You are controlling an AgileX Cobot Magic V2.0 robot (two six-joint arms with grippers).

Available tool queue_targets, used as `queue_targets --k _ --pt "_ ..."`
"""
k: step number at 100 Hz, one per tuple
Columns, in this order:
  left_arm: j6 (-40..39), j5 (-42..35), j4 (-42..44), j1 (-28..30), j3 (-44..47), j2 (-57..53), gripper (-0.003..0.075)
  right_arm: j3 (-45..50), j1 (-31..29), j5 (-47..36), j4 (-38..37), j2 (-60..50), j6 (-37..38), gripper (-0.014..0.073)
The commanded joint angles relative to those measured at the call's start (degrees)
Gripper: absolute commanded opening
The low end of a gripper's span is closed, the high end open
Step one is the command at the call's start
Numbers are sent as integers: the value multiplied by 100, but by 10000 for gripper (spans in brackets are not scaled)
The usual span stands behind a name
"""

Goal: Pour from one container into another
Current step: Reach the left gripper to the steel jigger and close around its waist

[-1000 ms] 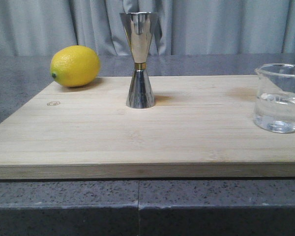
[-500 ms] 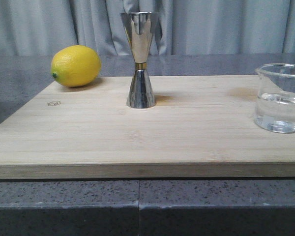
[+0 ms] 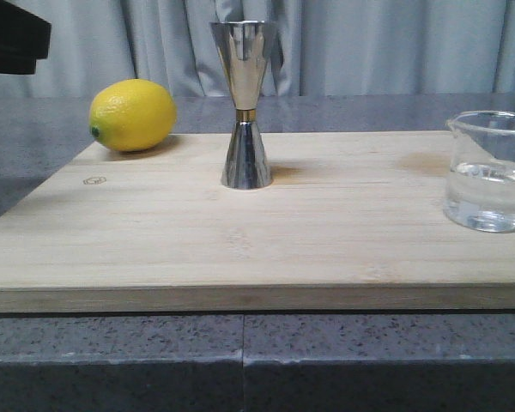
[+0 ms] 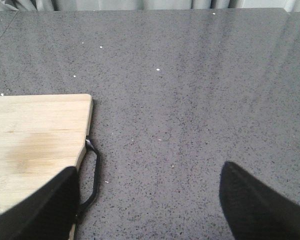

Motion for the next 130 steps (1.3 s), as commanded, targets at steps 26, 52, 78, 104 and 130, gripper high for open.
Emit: queue_targets --k 26,52,78,104,130 --pt "852 601 -1149 -865 -118 334 545 -210 -36 -423 -12 57 -39 544" --pt "1554 608 -1620 -1363 -118 495 545 -210 -36 -423 -12 57 -39 544" --pt "2025 608 -1864 -1687 -118 767 545 -210 -36 -423 -12 57 -39 544" --pt "2435 608 -2014 -1988 -136 1212 545 -210 -36 -412 -12 57 -39 544" --pt "2614 608 -2014 -2291 -370 1636 545 -210 -36 -378 -12 57 -39 544"
